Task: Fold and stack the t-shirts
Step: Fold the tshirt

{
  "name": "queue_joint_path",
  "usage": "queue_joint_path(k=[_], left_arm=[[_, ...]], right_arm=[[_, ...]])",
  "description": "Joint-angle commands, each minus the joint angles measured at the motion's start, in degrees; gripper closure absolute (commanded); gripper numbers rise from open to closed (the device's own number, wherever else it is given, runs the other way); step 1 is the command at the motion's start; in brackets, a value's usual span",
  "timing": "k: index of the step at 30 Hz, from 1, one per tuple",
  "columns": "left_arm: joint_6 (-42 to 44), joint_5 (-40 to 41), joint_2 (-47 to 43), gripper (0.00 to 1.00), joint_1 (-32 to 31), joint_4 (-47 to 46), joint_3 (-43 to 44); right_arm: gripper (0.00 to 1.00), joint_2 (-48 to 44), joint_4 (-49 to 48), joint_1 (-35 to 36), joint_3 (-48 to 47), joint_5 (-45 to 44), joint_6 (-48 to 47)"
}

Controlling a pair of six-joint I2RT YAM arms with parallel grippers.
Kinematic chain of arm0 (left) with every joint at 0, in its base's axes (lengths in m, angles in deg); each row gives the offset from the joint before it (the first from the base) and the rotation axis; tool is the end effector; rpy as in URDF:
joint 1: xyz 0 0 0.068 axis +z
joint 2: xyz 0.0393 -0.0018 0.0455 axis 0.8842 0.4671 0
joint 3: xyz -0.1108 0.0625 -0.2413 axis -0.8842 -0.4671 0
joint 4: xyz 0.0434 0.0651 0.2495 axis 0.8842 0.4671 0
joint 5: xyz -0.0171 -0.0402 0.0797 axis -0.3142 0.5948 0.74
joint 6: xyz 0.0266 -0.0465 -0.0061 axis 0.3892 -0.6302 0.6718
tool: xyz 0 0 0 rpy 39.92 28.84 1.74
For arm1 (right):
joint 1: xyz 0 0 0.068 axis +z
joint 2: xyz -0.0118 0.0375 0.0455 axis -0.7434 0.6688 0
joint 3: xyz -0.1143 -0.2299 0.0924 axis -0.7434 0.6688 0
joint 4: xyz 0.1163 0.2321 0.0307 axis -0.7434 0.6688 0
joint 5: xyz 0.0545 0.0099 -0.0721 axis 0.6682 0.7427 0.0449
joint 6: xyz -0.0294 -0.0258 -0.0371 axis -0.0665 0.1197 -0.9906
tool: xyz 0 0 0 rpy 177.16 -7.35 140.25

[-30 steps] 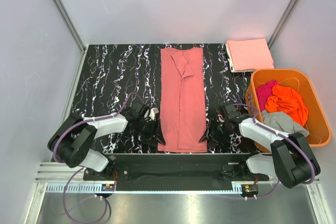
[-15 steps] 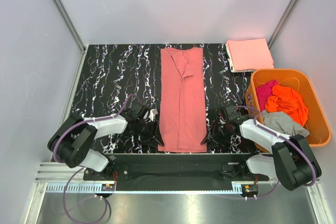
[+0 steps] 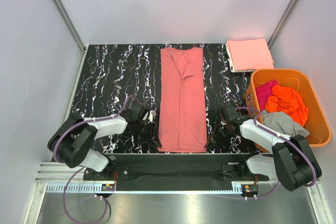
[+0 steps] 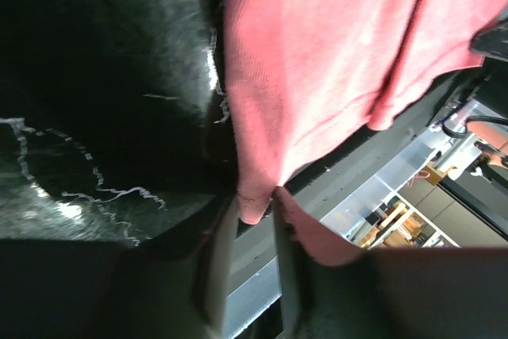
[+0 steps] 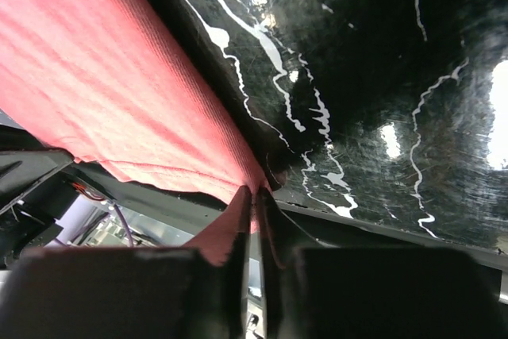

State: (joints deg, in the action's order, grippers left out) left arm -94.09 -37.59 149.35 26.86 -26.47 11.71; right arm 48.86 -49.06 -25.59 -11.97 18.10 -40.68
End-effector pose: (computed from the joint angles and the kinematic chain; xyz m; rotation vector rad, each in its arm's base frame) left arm 0.1693 -0.1446 0.1201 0.0042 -2.8671 1.0320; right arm 0.1537 0.0800 0.1322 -0.5627 -2.9428 -0.7784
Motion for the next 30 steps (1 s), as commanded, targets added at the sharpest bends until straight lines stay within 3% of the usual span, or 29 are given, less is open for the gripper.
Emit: queue_joint_path(k=[1, 5, 12, 22, 30], left_arm=[[1.5, 8.2, 1.6, 0.72, -0.6, 5.3, -2.4], [1.4, 8.3, 1.6, 0.83, -0.6, 5.4, -2.4], [0.3, 7.7, -0.6, 1.00, -0.6, 5.5, -4.8], [-4.7, 6.7, -9.1, 1.00, -1.1, 5.5, -9.0], [-5.9, 4.8, -10.9, 1.00, -2.5, 5.3, -6.9]], right_arm=[[0.91, -0.2, 0.5, 0.0, -1.1, -0.8, 0.5], [1.00, -1.0, 0.6, 0.0, -0.8, -0.8, 1.1], [1.00, -2.8, 2.5, 0.1, -0.3, -0.8, 2.0], [1.00, -11.8, 4.5, 0.0, 3.3, 0.7, 5.5], [1.00, -13.0, 1.0, 0.1, 5.8, 4.9, 5.4]])
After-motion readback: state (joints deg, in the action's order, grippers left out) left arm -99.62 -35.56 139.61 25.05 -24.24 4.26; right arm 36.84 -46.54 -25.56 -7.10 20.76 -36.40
